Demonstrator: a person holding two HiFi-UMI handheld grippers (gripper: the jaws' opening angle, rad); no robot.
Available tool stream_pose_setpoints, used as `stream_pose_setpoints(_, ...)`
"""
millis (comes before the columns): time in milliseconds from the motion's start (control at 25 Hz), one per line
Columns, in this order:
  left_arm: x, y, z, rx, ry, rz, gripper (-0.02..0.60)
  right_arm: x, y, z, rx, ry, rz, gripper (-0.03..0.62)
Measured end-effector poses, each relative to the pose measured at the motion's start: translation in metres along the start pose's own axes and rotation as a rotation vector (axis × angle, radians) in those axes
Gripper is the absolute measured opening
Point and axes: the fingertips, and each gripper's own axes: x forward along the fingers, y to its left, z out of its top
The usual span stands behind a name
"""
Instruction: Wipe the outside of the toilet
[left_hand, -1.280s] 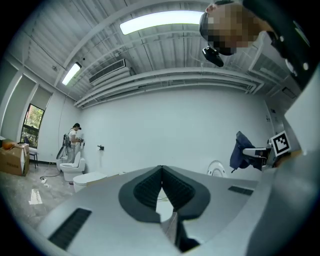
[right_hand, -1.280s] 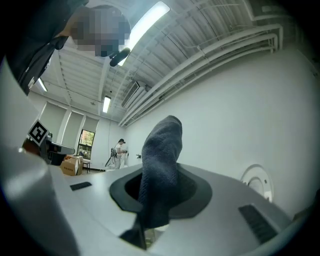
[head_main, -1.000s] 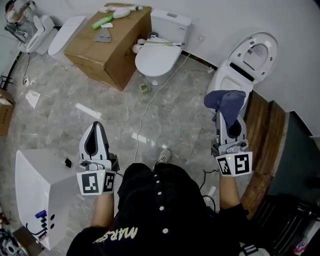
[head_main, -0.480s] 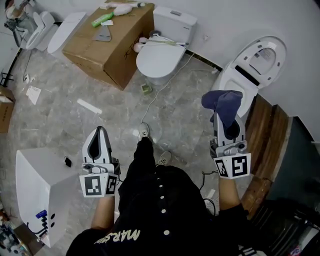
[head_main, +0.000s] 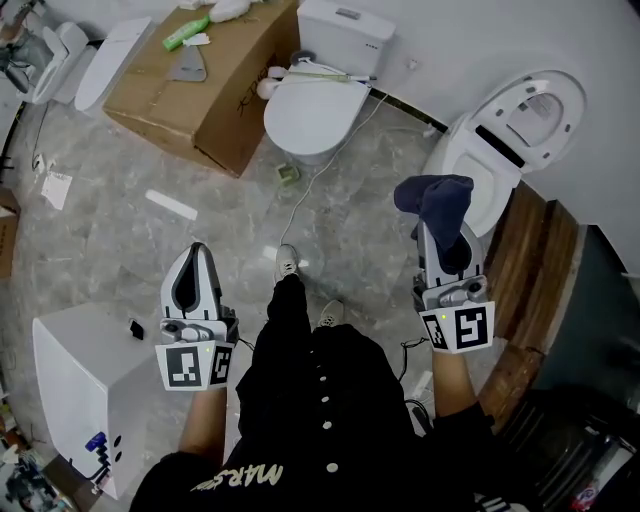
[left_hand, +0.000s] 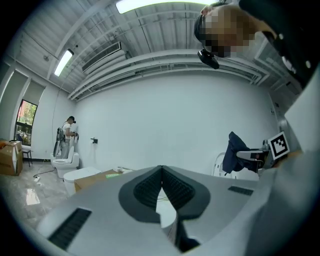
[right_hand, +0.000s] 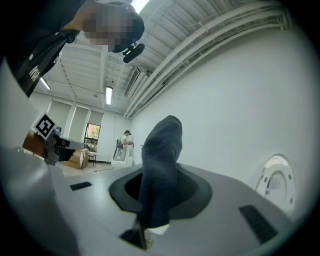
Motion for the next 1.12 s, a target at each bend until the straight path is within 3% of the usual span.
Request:
stream_pose_setpoints(400,0.079,0.047,-0.068,0.047,0.023,-0.028,0.009,0.073,-0.003,-0.104,-0.003,0.053,0.008,0.078)
stream_pose_setpoints(1120,0.175,0.104,-0.273,0.051,-0.01,-0.064,0.009,0.148,0.021,-0.35,-0.014,0.122,0.028,0.078)
